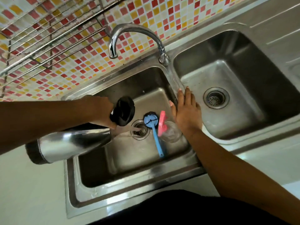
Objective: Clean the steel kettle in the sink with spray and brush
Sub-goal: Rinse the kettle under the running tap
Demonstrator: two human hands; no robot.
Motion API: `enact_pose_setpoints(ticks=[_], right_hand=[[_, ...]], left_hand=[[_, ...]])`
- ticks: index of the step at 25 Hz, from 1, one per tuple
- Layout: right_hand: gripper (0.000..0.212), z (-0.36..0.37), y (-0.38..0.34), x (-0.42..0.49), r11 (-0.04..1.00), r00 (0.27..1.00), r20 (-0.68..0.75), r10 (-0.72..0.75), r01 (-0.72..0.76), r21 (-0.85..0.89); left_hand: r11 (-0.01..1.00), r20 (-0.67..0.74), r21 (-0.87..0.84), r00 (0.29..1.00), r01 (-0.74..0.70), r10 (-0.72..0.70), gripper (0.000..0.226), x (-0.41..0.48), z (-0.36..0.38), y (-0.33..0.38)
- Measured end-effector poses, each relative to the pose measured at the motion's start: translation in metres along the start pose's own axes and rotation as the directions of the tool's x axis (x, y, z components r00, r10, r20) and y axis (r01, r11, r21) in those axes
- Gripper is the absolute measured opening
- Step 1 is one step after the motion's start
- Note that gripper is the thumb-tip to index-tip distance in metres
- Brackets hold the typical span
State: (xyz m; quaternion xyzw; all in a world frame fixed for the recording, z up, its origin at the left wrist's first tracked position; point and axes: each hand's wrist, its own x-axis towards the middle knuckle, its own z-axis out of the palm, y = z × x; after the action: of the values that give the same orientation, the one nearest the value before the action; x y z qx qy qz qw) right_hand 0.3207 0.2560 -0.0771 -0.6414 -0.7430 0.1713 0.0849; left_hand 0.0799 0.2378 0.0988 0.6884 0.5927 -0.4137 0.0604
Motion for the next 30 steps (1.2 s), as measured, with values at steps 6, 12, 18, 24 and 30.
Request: enact_pose_setpoints(ticks=[6, 12, 18, 24, 30], right_hand=[[0.07, 0.001, 0.003, 0.0, 0.999, 1.0, -0.003, -0.025, 0.025, 0.025], [0.076, -0.001, 0.003, 0.001, 0.998, 0.999, 0.04, -0.01, 0.008, 0.065], [0.068, 0.006, 0.004, 0.002, 0.999, 1.0, -0.018, 0.003, -0.002, 0.051], [0.066, 0.005, 0.003, -0.001, 1.0, 0.999, -0.04, -0.005, 0.006, 0.021], [0.079, -0.005, 0.005, -0.003, 0.999, 0.998, 0.052, -0.038, 0.036, 0.04]], left_hand=[[0.986, 0.008, 0.161, 0.999, 0.035, -0.036, 0.049, 0.03, 0.0, -0.013], [0.982, 0.152, 0.19, 0.988, -0.002, -0.027, 0.043, 0.018, -0.036, 0.004], [0.986, 0.159, 0.168, 0.987, -0.01, -0.017, 0.036, 0.003, -0.046, 0.005], [0.917, -0.059, -0.392, 0.992, 0.082, -0.114, 0.054, -0.04, -0.043, -0.039], [0.391, -0.191, -0.921, 0.88, -0.007, -0.435, 0.044, -0.072, 0.037, -0.055]])
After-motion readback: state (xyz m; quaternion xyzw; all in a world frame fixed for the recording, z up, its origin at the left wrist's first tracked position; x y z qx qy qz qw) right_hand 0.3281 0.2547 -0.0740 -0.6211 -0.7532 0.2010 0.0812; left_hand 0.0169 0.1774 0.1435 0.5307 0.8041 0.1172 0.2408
